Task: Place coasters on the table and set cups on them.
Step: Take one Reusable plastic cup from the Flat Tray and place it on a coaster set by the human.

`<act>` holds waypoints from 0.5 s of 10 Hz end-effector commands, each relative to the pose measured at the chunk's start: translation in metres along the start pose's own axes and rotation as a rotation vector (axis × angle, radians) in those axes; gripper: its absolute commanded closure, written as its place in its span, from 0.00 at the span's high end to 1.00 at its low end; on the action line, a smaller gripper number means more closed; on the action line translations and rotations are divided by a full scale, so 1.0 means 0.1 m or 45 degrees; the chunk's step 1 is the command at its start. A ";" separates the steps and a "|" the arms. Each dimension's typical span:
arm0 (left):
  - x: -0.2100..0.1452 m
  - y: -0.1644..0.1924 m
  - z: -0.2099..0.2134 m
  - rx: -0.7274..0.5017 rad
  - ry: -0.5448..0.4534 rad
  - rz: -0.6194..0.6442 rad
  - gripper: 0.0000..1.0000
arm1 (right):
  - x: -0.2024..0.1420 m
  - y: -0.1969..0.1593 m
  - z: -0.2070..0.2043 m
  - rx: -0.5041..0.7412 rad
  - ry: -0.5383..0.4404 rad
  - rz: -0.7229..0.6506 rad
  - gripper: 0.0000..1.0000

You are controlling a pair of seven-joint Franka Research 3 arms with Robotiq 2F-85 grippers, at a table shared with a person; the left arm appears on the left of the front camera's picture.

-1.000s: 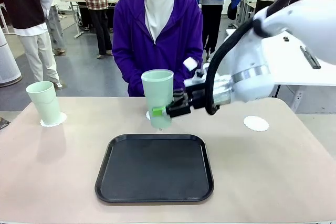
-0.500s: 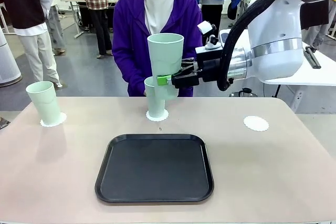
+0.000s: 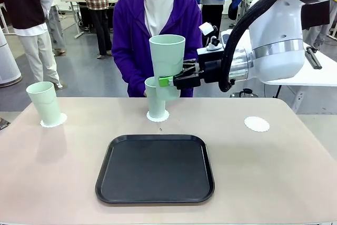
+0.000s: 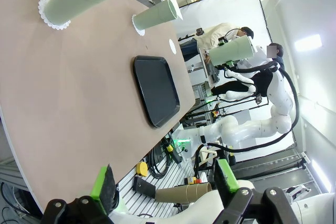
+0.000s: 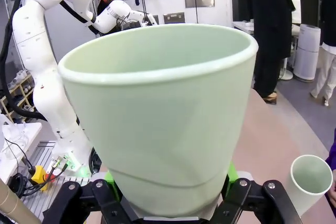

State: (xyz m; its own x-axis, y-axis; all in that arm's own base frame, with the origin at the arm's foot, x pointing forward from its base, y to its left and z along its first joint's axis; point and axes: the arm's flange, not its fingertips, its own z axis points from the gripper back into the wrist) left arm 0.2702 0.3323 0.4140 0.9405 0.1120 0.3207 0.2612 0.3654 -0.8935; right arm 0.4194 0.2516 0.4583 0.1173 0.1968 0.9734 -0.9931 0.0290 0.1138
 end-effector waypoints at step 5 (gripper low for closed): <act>-0.01 -0.02 0.02 -0.004 -0.004 -0.003 1.00 | -0.28 -0.87 1.48 -0.366 -0.100 -0.044 0.82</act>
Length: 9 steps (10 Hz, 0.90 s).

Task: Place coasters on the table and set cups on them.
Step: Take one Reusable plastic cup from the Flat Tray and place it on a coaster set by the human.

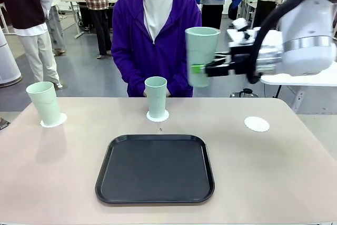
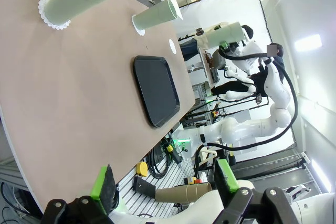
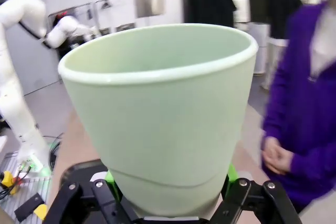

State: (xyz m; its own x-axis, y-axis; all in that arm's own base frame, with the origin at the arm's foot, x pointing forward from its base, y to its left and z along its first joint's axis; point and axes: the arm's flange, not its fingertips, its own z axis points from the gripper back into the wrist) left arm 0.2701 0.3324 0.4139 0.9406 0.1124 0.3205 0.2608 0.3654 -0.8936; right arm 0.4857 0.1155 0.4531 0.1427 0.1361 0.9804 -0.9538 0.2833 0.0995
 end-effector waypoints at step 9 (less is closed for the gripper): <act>-0.01 -0.02 0.02 -0.004 -0.004 -0.003 1.00 | -0.38 -0.68 1.59 -0.382 -0.127 -0.100 0.82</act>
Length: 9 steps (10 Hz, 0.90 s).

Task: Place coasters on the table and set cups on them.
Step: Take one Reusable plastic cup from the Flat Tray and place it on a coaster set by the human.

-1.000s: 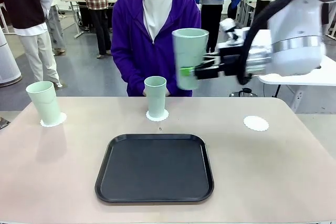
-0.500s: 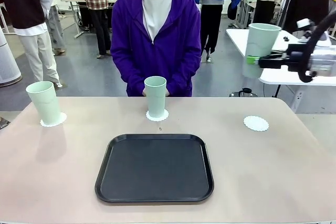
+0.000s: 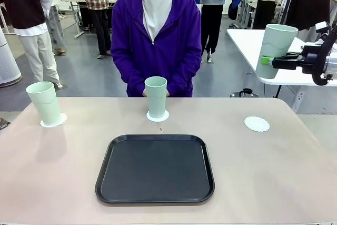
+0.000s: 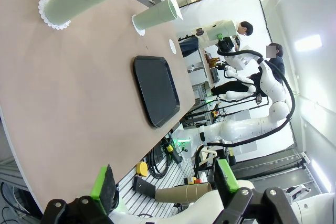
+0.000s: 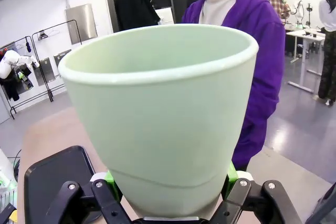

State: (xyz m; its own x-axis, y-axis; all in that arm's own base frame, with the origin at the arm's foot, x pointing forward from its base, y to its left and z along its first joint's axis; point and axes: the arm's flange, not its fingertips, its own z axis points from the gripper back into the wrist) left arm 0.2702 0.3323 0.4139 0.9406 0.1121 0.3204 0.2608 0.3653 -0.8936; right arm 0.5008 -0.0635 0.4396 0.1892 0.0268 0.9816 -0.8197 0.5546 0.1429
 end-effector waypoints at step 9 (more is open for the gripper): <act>-0.01 -0.02 0.02 -0.004 -0.004 -0.003 1.00 | -0.11 -0.10 -0.02 0.053 0.022 0.035 0.82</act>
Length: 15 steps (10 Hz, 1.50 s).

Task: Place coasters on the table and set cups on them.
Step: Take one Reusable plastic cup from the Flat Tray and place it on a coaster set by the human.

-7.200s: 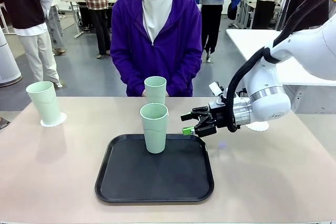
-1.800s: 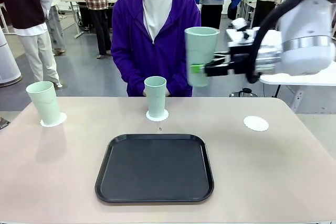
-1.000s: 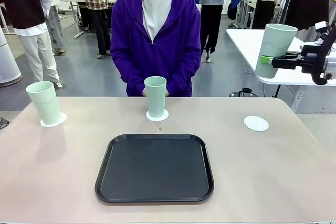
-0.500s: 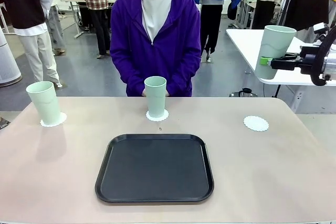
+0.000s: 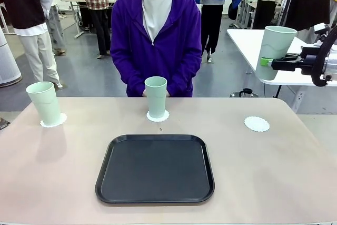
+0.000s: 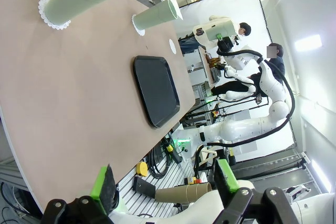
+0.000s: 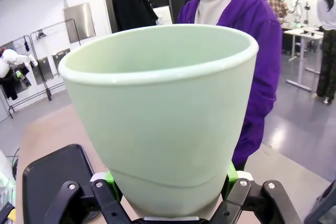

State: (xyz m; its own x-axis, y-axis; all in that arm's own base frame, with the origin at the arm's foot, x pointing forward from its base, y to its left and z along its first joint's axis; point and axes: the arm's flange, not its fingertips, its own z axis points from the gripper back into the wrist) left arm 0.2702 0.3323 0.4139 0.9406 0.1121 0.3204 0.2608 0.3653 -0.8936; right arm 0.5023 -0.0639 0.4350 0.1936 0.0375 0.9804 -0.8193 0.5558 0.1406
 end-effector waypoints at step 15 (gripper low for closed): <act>-0.01 -0.02 0.02 -0.004 -0.004 -0.003 1.00 | -1.41 -0.70 0.02 0.404 0.117 0.075 0.82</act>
State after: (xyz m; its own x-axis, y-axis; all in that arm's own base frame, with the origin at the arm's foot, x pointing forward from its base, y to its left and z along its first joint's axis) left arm 0.2702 0.3323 0.4139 0.9406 0.1120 0.3204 0.2609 0.3653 -0.8936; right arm 0.5303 -0.1018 0.2846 0.1909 0.1512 0.9699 -0.9529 0.2658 0.1461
